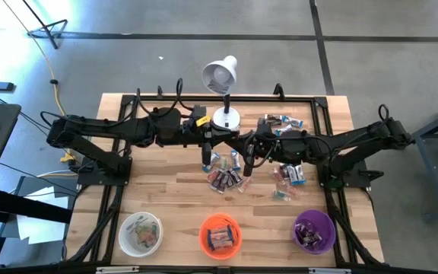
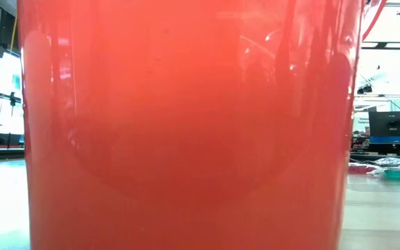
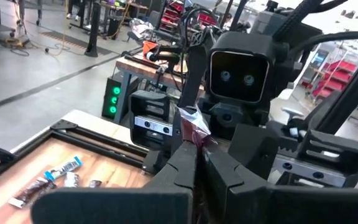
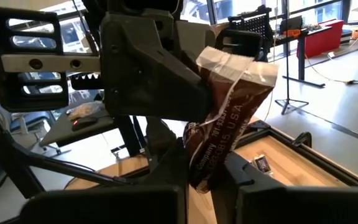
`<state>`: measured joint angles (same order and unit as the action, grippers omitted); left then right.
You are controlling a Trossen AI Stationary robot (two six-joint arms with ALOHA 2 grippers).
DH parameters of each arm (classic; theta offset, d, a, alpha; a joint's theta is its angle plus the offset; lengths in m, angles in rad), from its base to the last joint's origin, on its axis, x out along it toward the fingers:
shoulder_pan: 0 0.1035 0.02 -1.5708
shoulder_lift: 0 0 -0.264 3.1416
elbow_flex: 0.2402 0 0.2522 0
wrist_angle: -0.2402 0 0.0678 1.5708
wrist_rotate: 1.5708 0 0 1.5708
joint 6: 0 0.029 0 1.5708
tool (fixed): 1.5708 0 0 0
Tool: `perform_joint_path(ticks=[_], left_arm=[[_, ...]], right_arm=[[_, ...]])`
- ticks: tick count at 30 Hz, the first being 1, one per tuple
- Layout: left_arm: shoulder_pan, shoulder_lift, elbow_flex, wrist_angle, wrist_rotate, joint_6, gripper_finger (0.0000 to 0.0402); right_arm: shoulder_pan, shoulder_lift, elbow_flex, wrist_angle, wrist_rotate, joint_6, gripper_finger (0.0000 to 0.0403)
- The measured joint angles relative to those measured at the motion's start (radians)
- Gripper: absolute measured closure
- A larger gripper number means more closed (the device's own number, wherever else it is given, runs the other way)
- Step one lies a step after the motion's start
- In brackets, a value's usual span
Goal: Organize candy in baskets
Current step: Put the brown chocolate bar into the purple bucket
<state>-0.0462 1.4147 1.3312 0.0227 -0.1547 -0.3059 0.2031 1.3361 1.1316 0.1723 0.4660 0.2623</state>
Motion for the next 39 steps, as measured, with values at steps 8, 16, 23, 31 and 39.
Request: perform_joint_path(ticks=[8,16,23,31,39], left_arm=[[0.000,-0.001,0.002,-0.055,0.000,0.092,0.0368],[0.009,-0.027,-0.001,-0.145,0.020,0.102,0.0314],[0.035,-0.113,-0.001,-0.286,0.019,0.087,0.0298],[0.047,-0.207,-0.001,-0.635,0.003,-0.017,0.0298],[0.047,-0.236,-0.001,-0.890,-0.069,-0.058,0.0298]], right_arm=[[0.000,0.001,0.000,-0.029,-0.005,0.020,0.0394],[0.001,-0.001,0.000,-0.094,-0.002,0.077,0.0396],[0.008,-0.094,0.001,-0.305,0.040,0.225,0.0397],[0.141,-0.217,0.002,-0.845,-0.062,0.814,0.0397],[0.399,-0.195,0.001,-1.182,-0.364,1.439,0.0397]])
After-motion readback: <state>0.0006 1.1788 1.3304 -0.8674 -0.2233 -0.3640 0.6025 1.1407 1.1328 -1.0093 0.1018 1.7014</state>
